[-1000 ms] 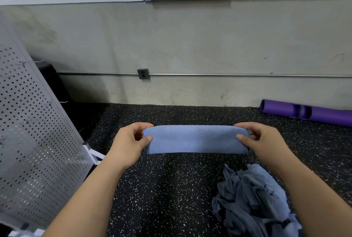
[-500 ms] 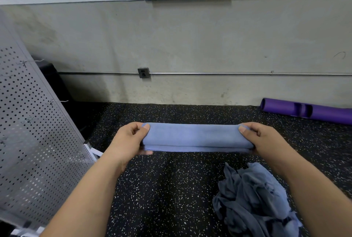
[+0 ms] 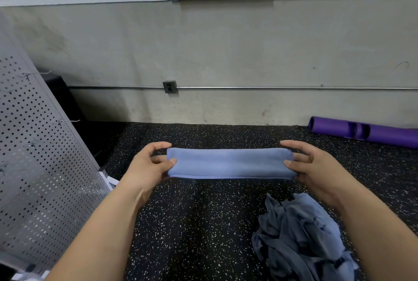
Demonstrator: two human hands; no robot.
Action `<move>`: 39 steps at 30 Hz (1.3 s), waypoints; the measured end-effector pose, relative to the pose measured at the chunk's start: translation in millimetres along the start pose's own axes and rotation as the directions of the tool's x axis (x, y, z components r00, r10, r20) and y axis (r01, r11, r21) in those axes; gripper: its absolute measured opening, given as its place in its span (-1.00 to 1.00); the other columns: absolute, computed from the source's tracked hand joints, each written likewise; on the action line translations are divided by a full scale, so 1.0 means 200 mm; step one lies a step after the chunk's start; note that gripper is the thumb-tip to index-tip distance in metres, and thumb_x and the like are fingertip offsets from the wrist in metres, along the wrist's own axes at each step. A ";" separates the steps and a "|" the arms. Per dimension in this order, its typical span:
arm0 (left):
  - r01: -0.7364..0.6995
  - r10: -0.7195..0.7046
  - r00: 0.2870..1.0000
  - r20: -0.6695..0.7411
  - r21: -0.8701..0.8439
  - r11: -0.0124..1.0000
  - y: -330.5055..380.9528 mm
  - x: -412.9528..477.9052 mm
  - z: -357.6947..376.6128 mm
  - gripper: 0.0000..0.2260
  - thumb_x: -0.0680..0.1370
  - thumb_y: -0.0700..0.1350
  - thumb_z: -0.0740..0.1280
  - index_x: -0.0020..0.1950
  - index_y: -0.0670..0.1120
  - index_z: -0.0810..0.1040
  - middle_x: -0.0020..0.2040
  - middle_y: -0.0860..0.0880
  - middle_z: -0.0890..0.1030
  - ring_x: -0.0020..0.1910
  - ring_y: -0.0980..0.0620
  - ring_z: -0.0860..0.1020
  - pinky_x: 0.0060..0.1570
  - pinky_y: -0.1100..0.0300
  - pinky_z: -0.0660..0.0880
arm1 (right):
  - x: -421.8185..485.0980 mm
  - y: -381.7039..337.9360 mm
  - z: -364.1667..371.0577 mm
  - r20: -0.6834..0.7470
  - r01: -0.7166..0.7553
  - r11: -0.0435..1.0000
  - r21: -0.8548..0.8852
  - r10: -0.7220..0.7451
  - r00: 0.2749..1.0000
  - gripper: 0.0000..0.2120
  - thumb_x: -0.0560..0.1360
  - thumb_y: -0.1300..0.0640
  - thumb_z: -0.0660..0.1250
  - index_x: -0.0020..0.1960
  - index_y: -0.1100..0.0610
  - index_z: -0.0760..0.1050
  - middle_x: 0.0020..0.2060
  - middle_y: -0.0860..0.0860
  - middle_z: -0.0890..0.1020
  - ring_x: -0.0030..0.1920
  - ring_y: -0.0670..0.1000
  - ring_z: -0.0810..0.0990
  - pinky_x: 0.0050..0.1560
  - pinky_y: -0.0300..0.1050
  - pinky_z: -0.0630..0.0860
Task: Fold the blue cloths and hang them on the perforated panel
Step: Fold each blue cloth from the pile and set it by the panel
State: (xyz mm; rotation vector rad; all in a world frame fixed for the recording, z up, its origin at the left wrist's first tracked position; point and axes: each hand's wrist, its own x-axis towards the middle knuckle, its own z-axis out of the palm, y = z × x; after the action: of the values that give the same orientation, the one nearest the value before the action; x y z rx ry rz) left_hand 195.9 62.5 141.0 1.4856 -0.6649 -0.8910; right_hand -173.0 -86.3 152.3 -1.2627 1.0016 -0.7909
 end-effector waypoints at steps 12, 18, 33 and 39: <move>-0.203 0.191 0.977 -0.098 -0.132 0.970 0.06 -0.03 0.09 -0.69 0.58 -0.27 0.51 0.27 -0.01 0.65 -0.07 -0.08 0.74 -0.04 -0.04 0.66 -0.09 0.09 0.53 | -0.01 0.07 0.03 0.166 0.114 0.684 -0.721 0.010 0.986 -0.42 0.39 0.40 0.51 0.20 -0.19 0.63 -0.03 -0.14 0.76 0.00 -0.12 0.73 0.07 -0.02 0.70; -0.286 0.299 0.954 0.029 -0.211 0.935 0.12 -0.09 0.23 -0.71 0.60 -0.30 0.48 0.29 -0.08 0.64 0.07 -0.18 0.75 0.07 -0.06 0.69 0.15 0.05 0.56 | -0.01 0.13 0.15 0.284 0.212 0.450 -0.868 0.096 0.954 -0.57 0.43 0.16 0.49 0.16 -0.27 0.55 0.01 -0.23 0.66 -0.04 -0.21 0.62 -0.11 -0.23 0.59; -0.379 0.350 0.885 0.307 0.039 0.925 0.08 -0.19 0.41 -0.56 0.49 -0.30 0.60 0.33 -0.08 0.61 0.08 -0.09 0.76 -0.03 0.07 0.70 0.04 0.19 0.61 | -0.12 0.00 0.49 0.172 0.384 0.899 -0.208 -0.353 0.920 -0.81 0.57 0.27 0.51 0.13 0.06 0.69 -0.01 -0.04 0.78 0.01 -0.05 0.74 0.08 -0.21 0.64; -0.367 0.277 0.868 0.413 0.156 0.917 0.05 -0.19 0.39 -0.85 0.61 -0.20 0.51 0.18 -0.08 0.73 0.02 -0.03 0.78 -0.01 0.08 0.71 0.07 0.24 0.59 | -0.13 -0.01 0.47 0.141 0.374 0.914 -0.155 -0.354 0.924 -0.82 0.57 0.26 0.51 0.14 0.08 0.69 0.00 -0.01 0.79 0.06 0.06 0.76 0.15 -0.10 0.68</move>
State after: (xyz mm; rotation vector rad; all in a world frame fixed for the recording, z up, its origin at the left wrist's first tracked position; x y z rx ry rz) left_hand 111.5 51.0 157.3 1.3505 -1.3093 -0.8669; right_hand -97.3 -26.6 159.3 -1.6632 0.7679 -0.9185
